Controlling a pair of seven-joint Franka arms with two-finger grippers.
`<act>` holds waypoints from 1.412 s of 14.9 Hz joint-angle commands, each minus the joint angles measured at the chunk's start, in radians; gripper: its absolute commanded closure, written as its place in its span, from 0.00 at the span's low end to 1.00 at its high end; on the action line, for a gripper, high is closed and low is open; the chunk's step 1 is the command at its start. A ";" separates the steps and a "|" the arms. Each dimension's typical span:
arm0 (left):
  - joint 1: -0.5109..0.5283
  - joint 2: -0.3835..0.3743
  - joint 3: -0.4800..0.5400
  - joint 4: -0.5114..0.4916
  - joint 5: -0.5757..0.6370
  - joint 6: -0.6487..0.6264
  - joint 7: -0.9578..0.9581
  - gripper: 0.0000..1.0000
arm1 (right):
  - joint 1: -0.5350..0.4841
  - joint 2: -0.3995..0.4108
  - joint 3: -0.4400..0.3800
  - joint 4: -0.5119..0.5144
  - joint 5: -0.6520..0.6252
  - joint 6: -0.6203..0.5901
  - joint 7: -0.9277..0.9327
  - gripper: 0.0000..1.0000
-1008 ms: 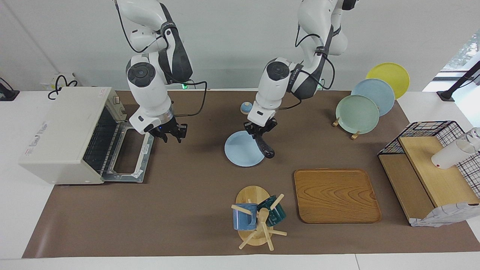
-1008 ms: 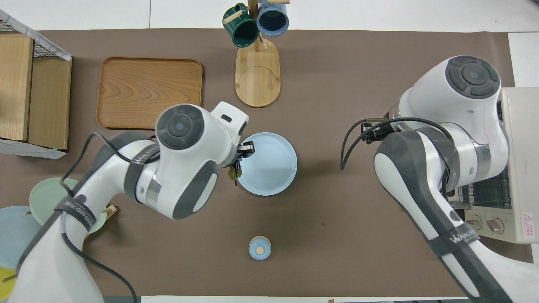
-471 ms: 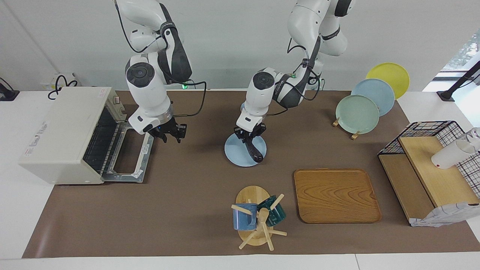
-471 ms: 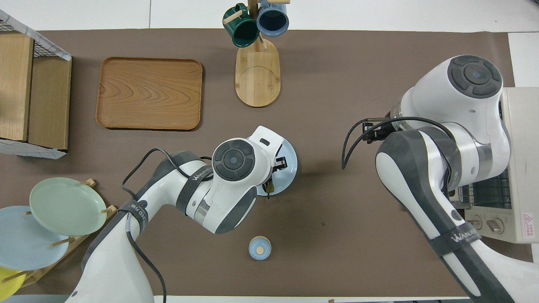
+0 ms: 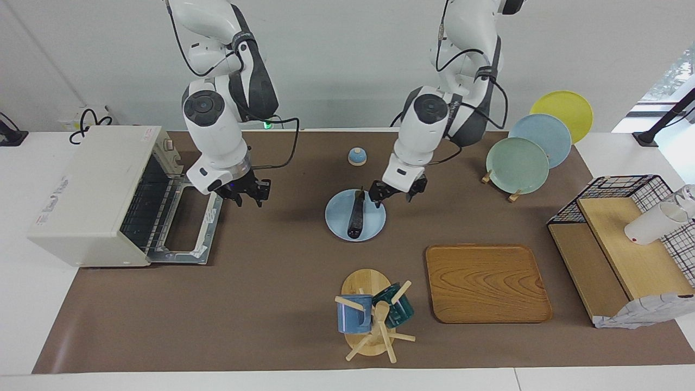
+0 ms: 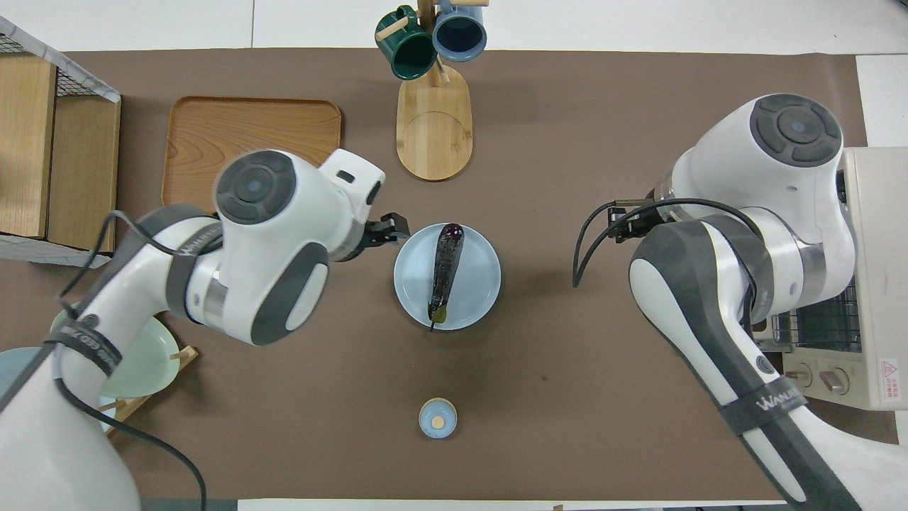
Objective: Put eggplant into oven
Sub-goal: 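Grasp the eggplant on the plate with the right gripper while the left gripper withdraws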
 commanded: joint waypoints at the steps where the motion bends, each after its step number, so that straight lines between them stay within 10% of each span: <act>1: 0.123 0.003 -0.007 0.031 -0.016 -0.055 0.142 0.00 | 0.077 0.012 0.023 0.029 0.013 0.050 0.060 0.46; 5: 0.297 0.005 -0.005 0.029 -0.014 -0.064 0.376 0.00 | 0.293 0.085 0.024 0.135 0.006 0.101 0.285 0.58; 10: 0.357 0.008 -0.002 0.067 0.024 -0.114 0.441 0.00 | 0.506 0.418 0.023 0.471 -0.117 0.101 0.643 0.70; 21: 0.378 -0.116 0.001 0.320 0.117 -0.587 0.476 0.00 | 0.560 0.448 0.023 0.290 -0.229 0.310 0.657 0.64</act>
